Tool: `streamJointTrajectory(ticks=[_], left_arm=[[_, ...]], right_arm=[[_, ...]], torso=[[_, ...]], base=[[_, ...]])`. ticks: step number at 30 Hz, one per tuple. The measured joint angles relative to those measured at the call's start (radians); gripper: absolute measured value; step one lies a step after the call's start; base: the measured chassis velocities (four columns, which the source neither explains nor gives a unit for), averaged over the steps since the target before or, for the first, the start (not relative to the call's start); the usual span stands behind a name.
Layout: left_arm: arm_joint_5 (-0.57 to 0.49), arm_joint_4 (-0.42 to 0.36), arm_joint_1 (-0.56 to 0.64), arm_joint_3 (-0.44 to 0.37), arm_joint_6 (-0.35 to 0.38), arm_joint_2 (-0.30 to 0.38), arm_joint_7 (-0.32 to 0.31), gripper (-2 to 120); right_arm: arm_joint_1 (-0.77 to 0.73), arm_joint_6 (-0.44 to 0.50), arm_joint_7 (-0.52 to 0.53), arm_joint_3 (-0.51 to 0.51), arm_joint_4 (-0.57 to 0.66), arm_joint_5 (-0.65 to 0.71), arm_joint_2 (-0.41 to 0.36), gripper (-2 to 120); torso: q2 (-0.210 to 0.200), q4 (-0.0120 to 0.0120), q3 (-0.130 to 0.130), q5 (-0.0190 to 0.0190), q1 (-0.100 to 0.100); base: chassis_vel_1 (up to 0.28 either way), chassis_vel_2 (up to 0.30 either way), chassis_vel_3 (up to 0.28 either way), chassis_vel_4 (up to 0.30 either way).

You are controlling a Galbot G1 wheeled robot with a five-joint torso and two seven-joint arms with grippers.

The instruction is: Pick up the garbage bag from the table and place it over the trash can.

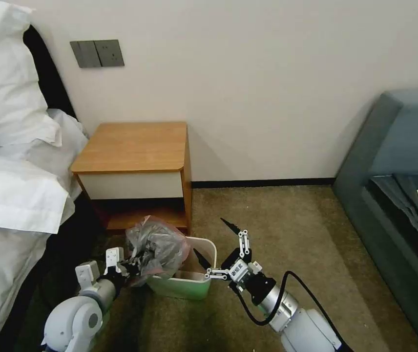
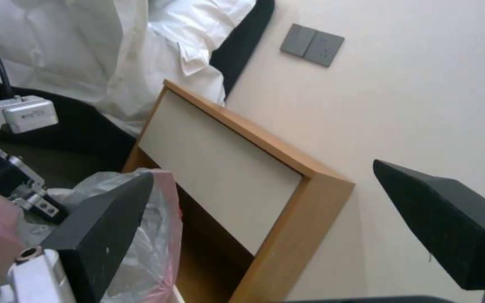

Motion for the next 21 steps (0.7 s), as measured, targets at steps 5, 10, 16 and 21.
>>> streamJointTrajectory(ticks=[5,10,16,21], left_arm=[[0.048,-0.041,0.030,-0.013,-0.064,-0.038,0.001,11],[0.084,-0.081,0.061,-0.012,-0.110,-0.065,0.016,11],[0.130,-0.169,0.120,-0.002,-0.206,-0.105,0.050,11],[0.159,-0.221,0.150,0.005,-0.281,-0.128,0.091,11]], right_arm=[[0.020,-0.035,0.000,-0.046,0.014,0.190,-0.004,100],[0.050,-0.080,-0.048,-0.065,0.041,0.371,-0.016,100],[0.131,-0.222,-0.154,-0.071,0.072,0.760,-0.075,100],[0.203,-0.327,-0.112,-0.092,0.082,0.955,-0.124,100]], torso=[[0.000,0.0000,0.000,0.0001,0.000],[0.000,0.0000,0.000,0.0001,0.000],[0.000,0.0001,0.000,0.0002,0.000],[0.000,-0.0001,0.000,0.0002,0.000]], base=[[0.000,0.000,0.000,0.000],[0.000,0.000,0.000,0.000],[0.000,0.000,0.000,0.000],[0.000,0.000,0.000,0.000]])
